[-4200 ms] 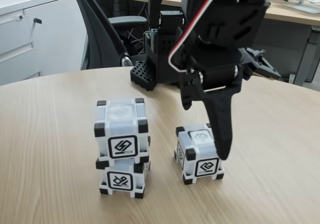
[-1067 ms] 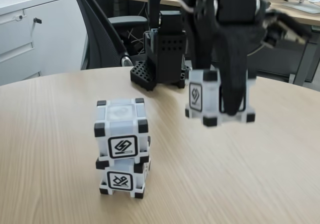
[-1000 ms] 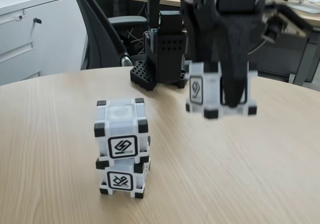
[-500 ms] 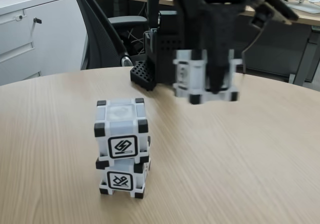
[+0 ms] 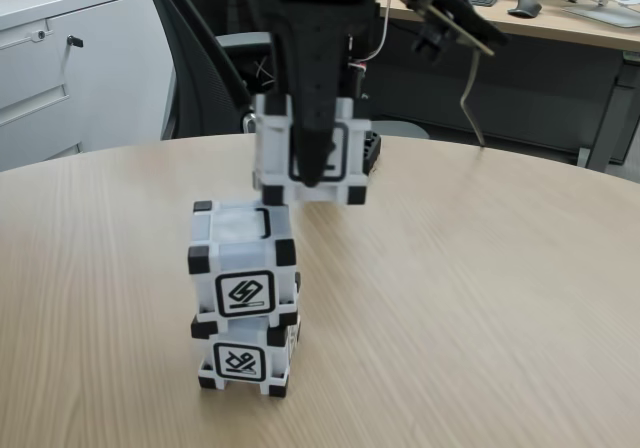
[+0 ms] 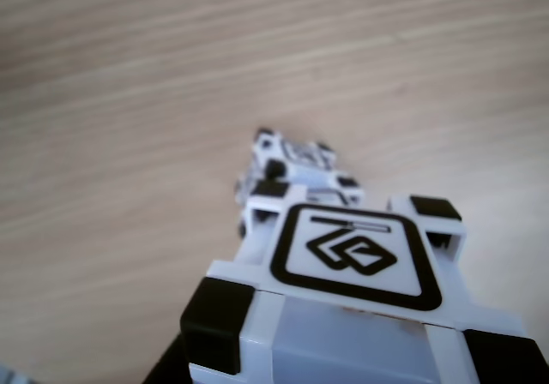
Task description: Stack cubes from left to right.
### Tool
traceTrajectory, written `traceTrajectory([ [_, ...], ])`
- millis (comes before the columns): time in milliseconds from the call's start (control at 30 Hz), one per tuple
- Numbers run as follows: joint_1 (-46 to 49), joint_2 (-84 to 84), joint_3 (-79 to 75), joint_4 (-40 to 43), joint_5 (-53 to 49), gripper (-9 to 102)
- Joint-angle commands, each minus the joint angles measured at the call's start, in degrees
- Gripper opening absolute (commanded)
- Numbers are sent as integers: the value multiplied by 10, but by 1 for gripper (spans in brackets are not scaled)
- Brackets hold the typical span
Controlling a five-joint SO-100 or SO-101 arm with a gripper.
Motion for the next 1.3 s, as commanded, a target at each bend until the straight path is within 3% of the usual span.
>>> traceTrajectory([
  [0,5,20,-69,4,-2,0],
  [167,6,19,-136,4,-6,0],
  [1267,77,-40,-133,24,-6,0],
])
